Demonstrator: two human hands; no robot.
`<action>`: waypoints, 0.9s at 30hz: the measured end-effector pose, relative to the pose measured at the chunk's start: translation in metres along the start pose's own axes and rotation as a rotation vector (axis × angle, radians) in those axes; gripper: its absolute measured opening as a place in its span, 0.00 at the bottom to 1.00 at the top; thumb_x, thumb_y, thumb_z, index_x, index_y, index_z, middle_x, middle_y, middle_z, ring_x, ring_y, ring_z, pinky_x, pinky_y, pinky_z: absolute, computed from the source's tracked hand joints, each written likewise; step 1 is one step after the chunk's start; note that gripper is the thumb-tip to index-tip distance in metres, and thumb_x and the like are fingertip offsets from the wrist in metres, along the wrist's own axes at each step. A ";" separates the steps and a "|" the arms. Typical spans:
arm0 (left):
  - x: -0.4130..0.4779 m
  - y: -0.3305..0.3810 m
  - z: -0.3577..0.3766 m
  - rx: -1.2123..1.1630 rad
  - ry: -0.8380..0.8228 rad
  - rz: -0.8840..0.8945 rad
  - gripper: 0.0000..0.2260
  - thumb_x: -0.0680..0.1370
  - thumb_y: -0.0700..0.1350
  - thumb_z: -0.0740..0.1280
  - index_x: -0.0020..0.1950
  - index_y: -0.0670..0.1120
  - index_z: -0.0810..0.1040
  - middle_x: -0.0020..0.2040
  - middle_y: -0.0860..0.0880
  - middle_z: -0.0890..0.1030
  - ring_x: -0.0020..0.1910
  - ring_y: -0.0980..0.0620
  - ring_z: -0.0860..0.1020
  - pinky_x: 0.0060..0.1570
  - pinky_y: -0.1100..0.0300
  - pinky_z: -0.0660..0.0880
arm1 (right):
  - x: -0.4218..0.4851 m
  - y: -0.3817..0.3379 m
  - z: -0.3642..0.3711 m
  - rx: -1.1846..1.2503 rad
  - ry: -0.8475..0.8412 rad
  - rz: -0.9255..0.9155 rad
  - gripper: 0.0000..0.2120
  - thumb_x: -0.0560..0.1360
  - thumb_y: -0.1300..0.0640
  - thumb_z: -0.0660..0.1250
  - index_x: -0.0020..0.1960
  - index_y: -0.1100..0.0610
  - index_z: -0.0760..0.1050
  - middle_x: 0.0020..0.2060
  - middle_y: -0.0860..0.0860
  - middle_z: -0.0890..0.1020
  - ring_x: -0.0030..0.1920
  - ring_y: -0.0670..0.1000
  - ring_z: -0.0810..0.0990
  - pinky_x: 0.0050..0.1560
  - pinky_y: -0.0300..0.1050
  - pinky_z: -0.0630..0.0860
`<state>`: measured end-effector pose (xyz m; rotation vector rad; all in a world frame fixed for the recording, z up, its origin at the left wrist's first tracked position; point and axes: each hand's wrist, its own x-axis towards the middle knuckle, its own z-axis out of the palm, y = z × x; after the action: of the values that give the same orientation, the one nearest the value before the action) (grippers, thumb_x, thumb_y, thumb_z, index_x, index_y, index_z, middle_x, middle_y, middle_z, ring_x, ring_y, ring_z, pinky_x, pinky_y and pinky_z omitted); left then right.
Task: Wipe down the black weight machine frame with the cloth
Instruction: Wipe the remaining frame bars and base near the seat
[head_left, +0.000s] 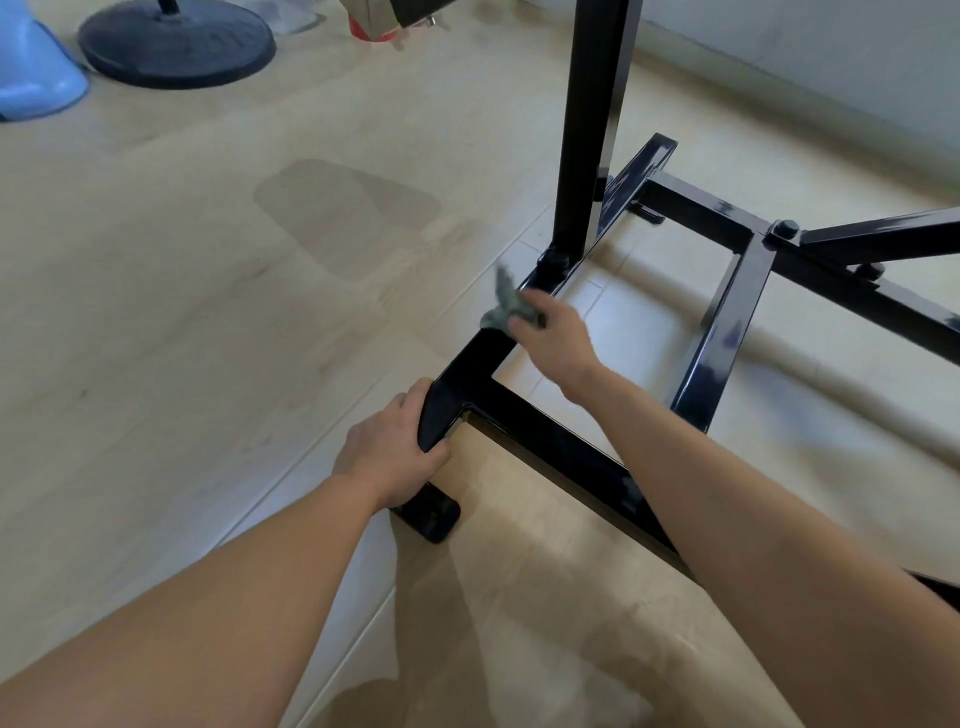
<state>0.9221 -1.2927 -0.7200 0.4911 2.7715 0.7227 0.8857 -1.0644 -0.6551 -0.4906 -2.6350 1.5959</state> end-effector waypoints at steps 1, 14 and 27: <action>0.000 0.000 0.000 0.000 0.001 -0.002 0.31 0.78 0.58 0.64 0.78 0.59 0.55 0.61 0.53 0.76 0.51 0.48 0.77 0.48 0.53 0.71 | -0.002 0.009 0.004 -0.161 -0.037 -0.011 0.21 0.80 0.57 0.67 0.73 0.54 0.73 0.62 0.52 0.78 0.62 0.54 0.76 0.63 0.44 0.71; 0.002 -0.001 0.002 0.008 -0.001 0.002 0.32 0.77 0.59 0.64 0.77 0.58 0.53 0.61 0.51 0.76 0.52 0.46 0.77 0.51 0.50 0.75 | -0.039 0.045 0.027 -0.826 -0.174 -0.561 0.22 0.83 0.47 0.59 0.75 0.53 0.71 0.78 0.54 0.66 0.77 0.61 0.62 0.73 0.57 0.64; 0.001 -0.002 0.002 0.013 -0.013 0.005 0.32 0.77 0.58 0.65 0.77 0.58 0.54 0.58 0.51 0.76 0.49 0.46 0.77 0.49 0.50 0.74 | -0.031 0.034 0.021 -0.928 -0.192 -0.466 0.22 0.83 0.46 0.56 0.76 0.48 0.66 0.79 0.49 0.61 0.70 0.61 0.63 0.66 0.60 0.66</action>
<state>0.9210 -1.2928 -0.7225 0.5040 2.7660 0.7004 0.9196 -1.0766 -0.6900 0.2996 -3.1641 0.2547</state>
